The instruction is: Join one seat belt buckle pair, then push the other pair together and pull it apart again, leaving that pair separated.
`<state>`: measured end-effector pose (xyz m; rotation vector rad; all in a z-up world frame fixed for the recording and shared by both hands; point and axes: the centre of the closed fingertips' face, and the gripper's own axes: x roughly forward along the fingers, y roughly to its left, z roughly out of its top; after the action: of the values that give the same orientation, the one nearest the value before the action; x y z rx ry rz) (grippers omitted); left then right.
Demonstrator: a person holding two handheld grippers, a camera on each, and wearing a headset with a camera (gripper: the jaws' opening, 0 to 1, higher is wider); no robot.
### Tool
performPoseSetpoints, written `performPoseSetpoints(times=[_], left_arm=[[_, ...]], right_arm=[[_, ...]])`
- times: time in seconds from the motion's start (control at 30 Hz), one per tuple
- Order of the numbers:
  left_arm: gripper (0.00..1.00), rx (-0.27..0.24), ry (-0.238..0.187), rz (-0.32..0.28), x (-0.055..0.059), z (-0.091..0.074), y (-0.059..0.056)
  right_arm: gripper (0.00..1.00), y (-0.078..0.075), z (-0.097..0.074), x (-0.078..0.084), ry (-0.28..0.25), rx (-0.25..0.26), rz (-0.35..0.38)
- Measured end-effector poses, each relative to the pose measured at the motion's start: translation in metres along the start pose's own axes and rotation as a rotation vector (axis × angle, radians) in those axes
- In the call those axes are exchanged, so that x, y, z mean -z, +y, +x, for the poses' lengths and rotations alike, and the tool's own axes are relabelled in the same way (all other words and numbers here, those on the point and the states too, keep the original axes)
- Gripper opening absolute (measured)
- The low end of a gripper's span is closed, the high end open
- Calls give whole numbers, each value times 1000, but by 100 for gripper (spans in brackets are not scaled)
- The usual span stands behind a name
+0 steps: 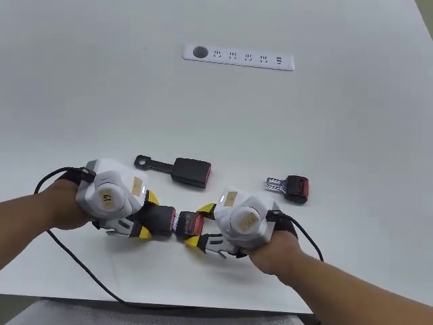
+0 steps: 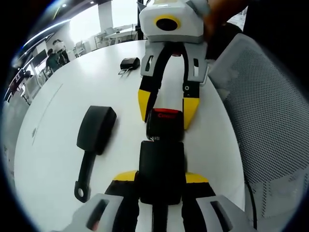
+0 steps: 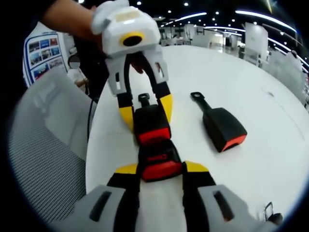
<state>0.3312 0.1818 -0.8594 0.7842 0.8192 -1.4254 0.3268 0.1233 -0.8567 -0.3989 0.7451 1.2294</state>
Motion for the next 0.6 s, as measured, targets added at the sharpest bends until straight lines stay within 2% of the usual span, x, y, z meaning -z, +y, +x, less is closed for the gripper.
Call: performPoseSetpoints(times=[0.37, 0.6], left_arm=[[34, 22, -7, 7, -1, -1, -2], [34, 32, -37, 5, -5, -4, -4]], right_arm=[[33, -1, 0, 0, 14, -10, -49], [33, -1, 0, 1, -22, 0, -70]])
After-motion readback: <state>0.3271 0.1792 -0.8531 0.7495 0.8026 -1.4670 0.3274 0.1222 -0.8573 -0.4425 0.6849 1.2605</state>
